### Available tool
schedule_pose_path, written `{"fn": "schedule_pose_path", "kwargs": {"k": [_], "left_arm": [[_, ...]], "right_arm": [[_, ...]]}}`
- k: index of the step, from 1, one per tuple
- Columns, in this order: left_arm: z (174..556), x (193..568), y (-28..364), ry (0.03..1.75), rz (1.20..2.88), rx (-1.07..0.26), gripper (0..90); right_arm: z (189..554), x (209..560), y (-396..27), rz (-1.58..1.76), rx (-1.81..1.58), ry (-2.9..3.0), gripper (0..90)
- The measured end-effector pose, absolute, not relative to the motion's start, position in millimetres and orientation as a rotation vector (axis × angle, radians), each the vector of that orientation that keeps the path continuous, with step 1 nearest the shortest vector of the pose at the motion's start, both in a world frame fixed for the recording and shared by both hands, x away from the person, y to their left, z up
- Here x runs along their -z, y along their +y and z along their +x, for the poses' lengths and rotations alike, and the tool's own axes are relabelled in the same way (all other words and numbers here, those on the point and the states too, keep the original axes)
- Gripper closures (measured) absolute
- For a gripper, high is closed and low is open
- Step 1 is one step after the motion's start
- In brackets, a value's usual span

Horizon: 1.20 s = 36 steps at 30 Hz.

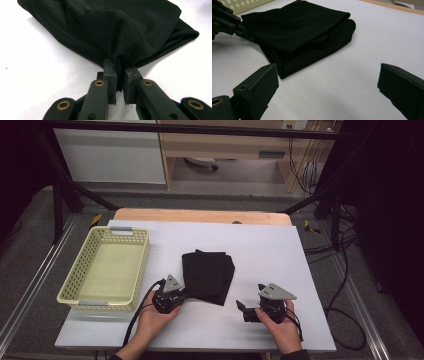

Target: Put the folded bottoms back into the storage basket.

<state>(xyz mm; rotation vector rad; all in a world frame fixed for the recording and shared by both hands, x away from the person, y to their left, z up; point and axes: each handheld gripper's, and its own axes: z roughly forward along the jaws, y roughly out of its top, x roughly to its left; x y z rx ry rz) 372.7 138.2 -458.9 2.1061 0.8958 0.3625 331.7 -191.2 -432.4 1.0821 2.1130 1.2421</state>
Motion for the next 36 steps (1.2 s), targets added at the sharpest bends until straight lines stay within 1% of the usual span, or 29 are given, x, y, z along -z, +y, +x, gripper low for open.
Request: {"fn": "schedule_pose_path", "kwargs": {"k": [8, 15, 17, 18, 19, 20, 21, 24, 25, 28, 29, 30, 33, 34, 35, 36], "left_arm": [[350, 454, 156, 0.915, 2.145, -0.294, 83.5], [306, 449, 176, 0.886, 2.211, -0.260, 83.0], [299, 450, 179, 0.896, 2.202, -0.254, 80.9], [299, 450, 179, 0.896, 2.202, -0.254, 77.0], [296, 450, 180, 0.912, 2.188, -0.254, 77.0], [291, 450, 182, 0.926, 2.180, -0.263, 63.6], [291, 450, 182, 0.926, 2.180, -0.263, 55.9], [284, 445, 183, 0.942, 2.160, -0.277, 43.6], [282, 444, 184, 0.948, 2.149, -0.287, 43.6], [278, 437, 188, 0.954, 2.101, -0.304, 32.8], [278, 436, 189, 0.960, 2.084, -0.309, 32.8], [279, 434, 190, 0.968, 2.062, -0.318, 29.2], [283, 432, 190, 0.991, 2.019, -0.331, 23.8], [284, 432, 190, 1.000, 2.006, -0.335, 23.8], [285, 431, 190, 1.008, 2.000, -0.339, 21.3], [285, 431, 190, 1.013, 1.991, -0.347, 21.3]], "right_arm": [[326, 431, -179, 1.075, -1.261, 2.135, 4.2], [302, 435, -143, 0.991, -1.232, 2.237, 4.8], [296, 438, -133, 0.957, -1.216, 2.274, 4.9], [294, 440, -128, 0.947, -1.216, 2.289, 4.9], [294, 440, -128, 0.947, -1.216, 2.289, 4.9], [292, 445, -117, 0.934, -1.204, 2.329, 4.9], [292, 446, -114, 0.929, -1.195, 2.342, 4.9], [290, 451, -104, 0.905, -1.155, 2.378, 4.9], [290, 451, -104, 0.905, -1.155, 2.378, 4.9], [291, 457, -99, 0.917, -1.129, 2.415, 6.9], [291, 457, -99, 0.917, -1.129, 2.415, 6.9], [293, 459, -97, 0.915, -1.119, 2.431, 11.0], [294, 462, -95, 0.916, -1.112, 2.453, 19.0], [294, 462, -95, 0.916, -1.112, 2.453, 19.0], [294, 463, -93, 0.914, -1.117, 2.460, 25.2], [294, 463, -93, 0.914, -1.117, 2.460, 25.2]]}}
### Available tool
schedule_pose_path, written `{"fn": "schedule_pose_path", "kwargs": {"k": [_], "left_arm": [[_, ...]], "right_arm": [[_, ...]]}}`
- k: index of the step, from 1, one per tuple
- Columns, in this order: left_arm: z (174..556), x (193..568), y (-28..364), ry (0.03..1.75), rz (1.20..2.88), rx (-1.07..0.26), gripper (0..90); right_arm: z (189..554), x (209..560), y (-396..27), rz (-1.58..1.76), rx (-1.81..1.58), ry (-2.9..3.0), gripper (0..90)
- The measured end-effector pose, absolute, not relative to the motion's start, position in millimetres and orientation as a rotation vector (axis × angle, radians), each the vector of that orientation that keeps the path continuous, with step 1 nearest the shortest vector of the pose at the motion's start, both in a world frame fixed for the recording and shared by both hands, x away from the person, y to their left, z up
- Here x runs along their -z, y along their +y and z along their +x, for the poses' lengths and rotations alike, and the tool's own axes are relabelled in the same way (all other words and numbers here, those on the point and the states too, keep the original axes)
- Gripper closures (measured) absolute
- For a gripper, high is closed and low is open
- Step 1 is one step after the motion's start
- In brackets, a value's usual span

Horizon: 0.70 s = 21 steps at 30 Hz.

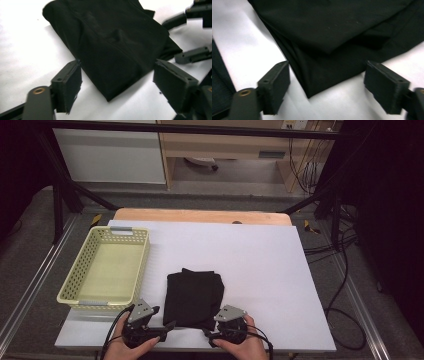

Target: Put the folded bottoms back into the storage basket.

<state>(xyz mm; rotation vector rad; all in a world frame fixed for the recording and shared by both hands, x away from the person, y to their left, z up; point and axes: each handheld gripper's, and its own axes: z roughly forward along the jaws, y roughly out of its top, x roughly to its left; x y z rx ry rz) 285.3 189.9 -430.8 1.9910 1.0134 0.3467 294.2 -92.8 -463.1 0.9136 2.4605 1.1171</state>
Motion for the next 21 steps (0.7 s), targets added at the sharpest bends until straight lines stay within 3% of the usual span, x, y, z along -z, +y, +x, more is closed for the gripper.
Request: {"fn": "schedule_pose_path", "kwargs": {"k": [2, 3, 4, 12, 15, 21], "left_arm": [[285.4, 430.4, 189.5, 1.016, 1.979, -0.365, 19.6], [285.2, 430.1, 189.4, 1.015, 1.970, -0.369, 18.1], [284.9, 429.6, 189.5, 1.010, 1.964, -0.373, 18.1], [285.5, 427.5, 188.3, 0.991, 1.930, -0.386, 12.5], [285.3, 427.3, 187.8, 0.985, 1.926, -0.383, 11.3], [285.4, 425.1, 187.7, 0.973, 1.902, -0.410, 9.3]], "right_arm": [[293.3, 463.0, -91.1, 0.895, -1.131, 2.460, 32.9], [292.4, 462.7, -89.8, 0.877, -1.147, 2.461, 41.7], [292.4, 462.7, -89.8, 0.877, -1.147, 2.461, 41.7], [295.3, 461.8, -93.0, 0.853, -1.178, 2.469, 73.9], [295.0, 461.4, -92.4, 0.838, -1.181, 2.474, 80.5], [293.1, 458.4, -95.1, 0.832, -1.196, 2.478, 82.7]]}}
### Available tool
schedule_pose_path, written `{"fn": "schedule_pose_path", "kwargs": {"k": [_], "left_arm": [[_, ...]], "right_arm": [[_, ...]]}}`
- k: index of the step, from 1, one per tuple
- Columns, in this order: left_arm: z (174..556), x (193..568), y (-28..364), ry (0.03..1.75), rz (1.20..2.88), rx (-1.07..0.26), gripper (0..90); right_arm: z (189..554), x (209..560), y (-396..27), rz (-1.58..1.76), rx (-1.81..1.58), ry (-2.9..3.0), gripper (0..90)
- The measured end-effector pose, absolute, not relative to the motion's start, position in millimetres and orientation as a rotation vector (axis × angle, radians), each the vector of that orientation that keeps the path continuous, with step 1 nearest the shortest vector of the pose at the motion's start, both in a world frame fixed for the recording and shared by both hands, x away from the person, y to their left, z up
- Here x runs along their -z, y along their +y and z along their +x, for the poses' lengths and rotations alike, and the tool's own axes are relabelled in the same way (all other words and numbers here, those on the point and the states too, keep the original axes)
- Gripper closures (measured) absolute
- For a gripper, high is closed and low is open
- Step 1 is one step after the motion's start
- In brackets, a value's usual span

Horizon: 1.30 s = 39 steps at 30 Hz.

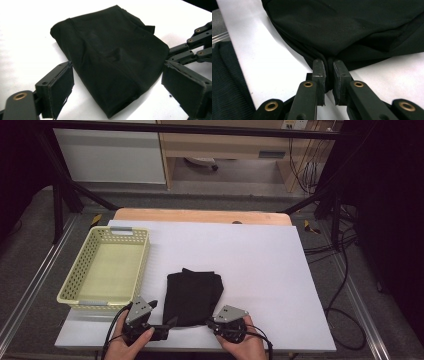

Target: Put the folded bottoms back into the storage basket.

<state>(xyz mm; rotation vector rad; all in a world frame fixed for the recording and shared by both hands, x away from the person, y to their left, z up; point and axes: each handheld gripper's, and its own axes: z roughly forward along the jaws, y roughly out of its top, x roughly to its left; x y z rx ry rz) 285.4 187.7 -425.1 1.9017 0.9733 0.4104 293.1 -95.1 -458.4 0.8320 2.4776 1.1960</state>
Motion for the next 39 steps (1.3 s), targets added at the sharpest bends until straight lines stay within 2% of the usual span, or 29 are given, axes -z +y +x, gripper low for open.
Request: {"fn": "schedule_pose_path", "kwargs": {"k": [8, 14, 20, 22, 26, 31, 33, 39], "left_arm": [[293, 423, 180, 0.908, 1.904, -0.458, 8.9], [320, 415, 165, 0.924, 1.908, -0.498, 8.9], [372, 414, 152, 1.039, 1.910, -0.514, 10.2], [384, 419, 151, 1.085, 1.890, -0.474, 12.3], [388, 430, 154, 1.117, 1.926, -0.460, 14.3], [386, 438, 158, 1.160, 1.938, -0.519, 18.5], [390, 443, 156, 1.186, 1.968, -0.598, 18.8], [398, 454, 158, 1.254, 1.954, -0.503, 21.1]], "right_arm": [[284, 454, -101, 0.823, -1.209, 2.475, 83.2], [285, 457, -100, 0.822, -1.185, 2.498, 83.0], [285, 458, -100, 0.805, -1.192, 2.513, 82.7], [286, 457, -100, 0.803, -1.194, 2.515, 82.6], [285, 459, -99, 0.797, -1.173, 2.524, 82.7], [287, 459, -99, 0.800, -1.177, 2.526, 82.7], [286, 459, -99, 0.800, -1.173, 2.527, 82.6], [287, 459, -99, 0.798, -1.173, 2.531, 82.4]]}}
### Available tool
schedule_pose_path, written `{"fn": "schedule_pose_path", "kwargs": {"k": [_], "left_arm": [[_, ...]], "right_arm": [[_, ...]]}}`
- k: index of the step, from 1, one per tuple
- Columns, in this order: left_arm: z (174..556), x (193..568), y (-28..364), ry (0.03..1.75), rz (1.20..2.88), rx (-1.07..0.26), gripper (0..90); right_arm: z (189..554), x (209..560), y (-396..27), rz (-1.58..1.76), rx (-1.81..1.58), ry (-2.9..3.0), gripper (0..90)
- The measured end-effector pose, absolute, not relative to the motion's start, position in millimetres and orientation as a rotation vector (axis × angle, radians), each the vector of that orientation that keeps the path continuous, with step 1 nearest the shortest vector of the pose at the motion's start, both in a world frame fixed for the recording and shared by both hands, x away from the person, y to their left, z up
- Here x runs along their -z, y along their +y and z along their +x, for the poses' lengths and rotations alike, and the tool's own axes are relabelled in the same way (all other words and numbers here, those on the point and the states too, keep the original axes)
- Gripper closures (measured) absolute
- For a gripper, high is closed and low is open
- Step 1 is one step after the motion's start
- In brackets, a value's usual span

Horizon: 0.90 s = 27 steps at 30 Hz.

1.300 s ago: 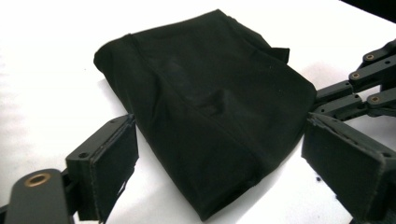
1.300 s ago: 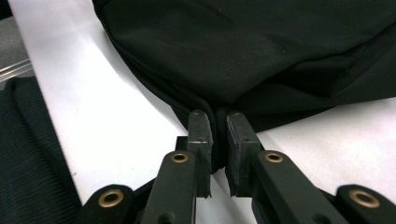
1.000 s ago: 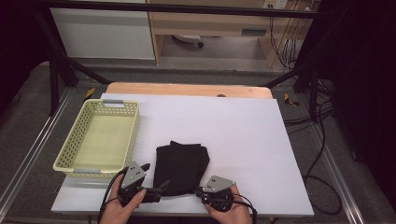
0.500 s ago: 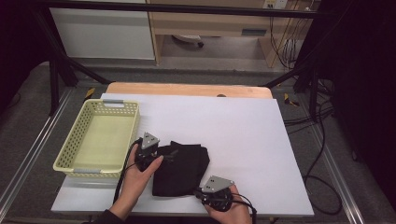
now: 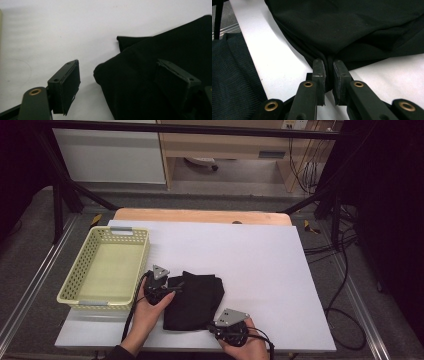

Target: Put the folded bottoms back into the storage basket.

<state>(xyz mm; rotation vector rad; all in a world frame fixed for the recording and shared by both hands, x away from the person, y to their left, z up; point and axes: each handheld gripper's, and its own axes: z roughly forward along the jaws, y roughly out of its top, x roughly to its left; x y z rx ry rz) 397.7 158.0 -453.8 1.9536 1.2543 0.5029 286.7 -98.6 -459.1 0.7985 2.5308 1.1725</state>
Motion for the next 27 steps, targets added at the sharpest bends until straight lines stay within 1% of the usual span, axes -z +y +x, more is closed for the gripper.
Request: {"fn": "schedule_pose_path", "kwargs": {"k": [1, 3, 4, 5, 6, 7, 11, 12, 13, 18, 27], "left_arm": [[398, 454, 158, 1.254, 1.954, -0.503, 21.1], [400, 458, 159, 1.261, 1.931, -0.432, 22.4], [400, 460, 157, 1.215, 1.925, -0.411, 27.2], [400, 460, 157, 1.213, 1.913, -0.387, 32.7], [400, 460, 157, 1.213, 1.913, -0.387, 33.9], [400, 460, 155, 1.194, 1.910, -0.367, 38.6], [403, 461, 156, 1.163, 1.892, -0.274, 60.6], [404, 461, 156, 1.157, 1.888, -0.258, 65.1], [404, 461, 156, 1.157, 1.888, -0.258, 67.5], [399, 454, 156, 1.119, 1.875, -0.283, 71.5], [393, 442, 152, 1.070, 1.876, -0.314, 72.0]], "right_arm": [[287, 459, -99, 0.799, -1.174, 2.532, 82.4], [287, 459, -99, 0.796, -1.174, 2.534, 82.4], [287, 459, -99, 0.796, -1.174, 2.535, 82.4], [287, 459, -99, 0.794, -1.172, 2.537, 82.3], [287, 459, -99, 0.789, -1.171, 2.540, 82.3], [288, 459, -99, 0.785, -1.172, 2.542, 82.3], [288, 459, -99, 0.785, -1.173, 2.542, 82.5], [288, 459, -99, 0.786, -1.173, 2.542, 82.6], [288, 459, -99, 0.786, -1.173, 2.542, 82.6], [289, 457, -99, 0.788, -1.190, 2.534, 83.3], [290, 453, -99, 0.783, -1.220, 2.519, 83.5]]}}
